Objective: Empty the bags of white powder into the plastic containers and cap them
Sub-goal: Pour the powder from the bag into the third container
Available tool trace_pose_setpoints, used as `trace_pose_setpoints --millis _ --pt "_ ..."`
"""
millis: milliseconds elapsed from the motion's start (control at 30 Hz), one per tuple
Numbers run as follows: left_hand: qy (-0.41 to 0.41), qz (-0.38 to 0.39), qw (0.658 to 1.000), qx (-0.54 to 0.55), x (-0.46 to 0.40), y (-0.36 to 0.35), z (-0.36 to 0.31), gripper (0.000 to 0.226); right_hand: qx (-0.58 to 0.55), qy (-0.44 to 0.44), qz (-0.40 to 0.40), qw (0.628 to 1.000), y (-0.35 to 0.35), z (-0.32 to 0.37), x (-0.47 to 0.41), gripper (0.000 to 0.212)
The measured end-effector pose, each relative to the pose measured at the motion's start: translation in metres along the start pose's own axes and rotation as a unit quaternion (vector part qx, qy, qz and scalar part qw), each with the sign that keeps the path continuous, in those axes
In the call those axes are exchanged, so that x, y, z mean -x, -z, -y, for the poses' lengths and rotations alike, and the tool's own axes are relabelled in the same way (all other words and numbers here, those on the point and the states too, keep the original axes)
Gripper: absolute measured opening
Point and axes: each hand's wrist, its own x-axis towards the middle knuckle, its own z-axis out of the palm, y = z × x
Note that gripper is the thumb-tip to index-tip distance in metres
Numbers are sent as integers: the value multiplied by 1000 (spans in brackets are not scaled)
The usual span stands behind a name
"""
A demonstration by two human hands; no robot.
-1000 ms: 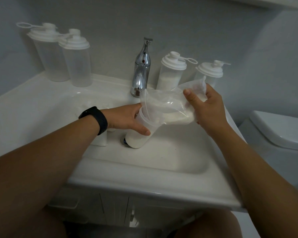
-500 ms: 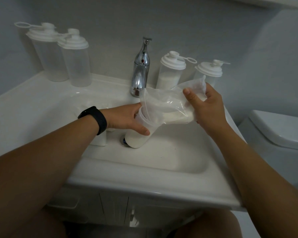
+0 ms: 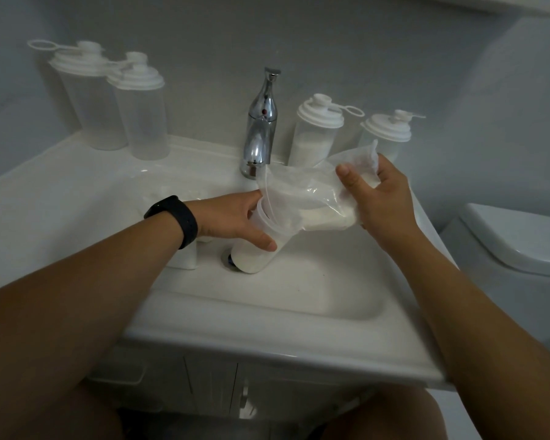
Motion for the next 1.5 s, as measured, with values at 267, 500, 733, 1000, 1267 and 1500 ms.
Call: trace_pose_setpoints --millis 267,500,733,1000,1267,1500 --pt "-5 1 1000 2 0 -1 1 69 26 11 -7 1000 3 1 -2 14" --pt "-6 -2 1000 4 0 0 1 61 20 7 -4 1000 3 5 -1 22" --pt "-6 3 1000 1 2 0 -1 71 28 7 -5 1000 4 4 -1 16" --pt "-2 2 1000 -6 1 0 -1 71 23 9 2 1000 2 3 0 23" --pt "1 1 1000 -7 0 0 -1 74 24 10 0 1000 2 2 0 20" --pt "-1 2 1000 -6 -2 0 1 72 26 -2 9 1000 2 -1 1 28"
